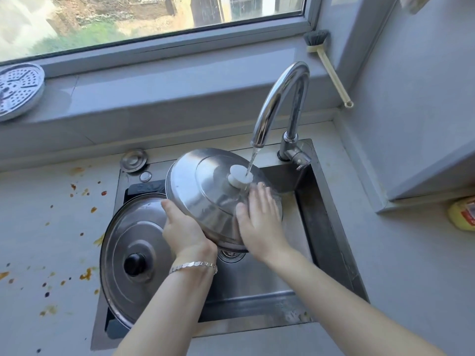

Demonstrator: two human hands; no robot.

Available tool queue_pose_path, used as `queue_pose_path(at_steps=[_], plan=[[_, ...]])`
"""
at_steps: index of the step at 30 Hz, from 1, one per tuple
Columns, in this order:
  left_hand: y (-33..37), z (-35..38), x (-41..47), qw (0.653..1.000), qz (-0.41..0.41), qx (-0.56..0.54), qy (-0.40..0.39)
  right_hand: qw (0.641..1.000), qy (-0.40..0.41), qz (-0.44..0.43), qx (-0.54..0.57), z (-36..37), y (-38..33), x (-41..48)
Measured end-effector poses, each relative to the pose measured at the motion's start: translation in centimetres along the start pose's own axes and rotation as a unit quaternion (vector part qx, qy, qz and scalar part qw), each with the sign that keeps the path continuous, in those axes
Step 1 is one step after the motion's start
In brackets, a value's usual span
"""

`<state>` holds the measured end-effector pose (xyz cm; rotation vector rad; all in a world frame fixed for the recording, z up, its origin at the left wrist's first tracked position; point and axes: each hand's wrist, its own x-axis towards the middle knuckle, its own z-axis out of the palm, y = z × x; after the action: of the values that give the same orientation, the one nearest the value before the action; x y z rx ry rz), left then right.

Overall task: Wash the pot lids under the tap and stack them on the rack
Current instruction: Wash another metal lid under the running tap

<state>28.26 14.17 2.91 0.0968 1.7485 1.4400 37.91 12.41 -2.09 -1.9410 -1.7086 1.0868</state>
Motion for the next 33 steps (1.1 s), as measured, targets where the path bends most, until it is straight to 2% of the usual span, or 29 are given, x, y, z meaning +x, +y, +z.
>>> queue_pose_path(at_steps=[2,3,5,8,12,15,17,20,23,26,29,33], plan=[[-0.1,0.1,0.3,1.0,0.004,0.011,0.004,0.998,0.002,-0.058,-0.017,0.9,-0.5,-1.8],[-0.2,0.1,0.3,1.0,0.005,0.01,0.004,0.998,0.014,-0.059,-0.013,1.0,-0.2,-1.6],[-0.3,0.1,0.2,1.0,0.009,0.007,0.005,1.0,0.026,-0.004,0.013,0.6,1.1,0.2],[-0.6,-0.3,0.0,0.999,0.013,0.029,-0.005,0.986,0.011,0.115,0.122,-0.7,3.9,4.2],[-0.8,-1.1,-0.3,0.997,-0.038,0.036,-0.05,0.978,-0.032,0.15,0.143,-3.4,6.4,7.2],[-0.8,-0.8,-0.2,0.996,-0.066,0.027,-0.049,0.989,-0.041,0.118,0.082,-3.9,5.5,6.9],[-0.6,-0.5,0.1,0.997,-0.06,0.031,-0.043,0.996,-0.031,0.063,0.057,-2.5,4.6,5.4],[-0.5,-0.6,0.8,0.996,-0.044,0.051,-0.061,0.994,0.012,0.015,0.11,-0.7,3.8,2.7],[-0.6,-1.5,1.0,0.991,-0.05,0.071,-0.102,0.988,0.055,0.029,0.14,-1.9,4.7,3.8],[-0.8,-2.5,0.3,0.979,-0.057,0.115,-0.16,0.984,0.036,0.071,0.162,-4.3,5.2,5.7],[-0.7,-2.9,-0.2,0.968,-0.047,0.149,-0.197,0.989,0.013,0.045,0.138,-5.8,4.2,6.4],[0.5,-2.7,0.3,0.963,-0.008,0.173,-0.205,0.989,0.063,-0.015,0.129,-6.0,3.0,6.5]])
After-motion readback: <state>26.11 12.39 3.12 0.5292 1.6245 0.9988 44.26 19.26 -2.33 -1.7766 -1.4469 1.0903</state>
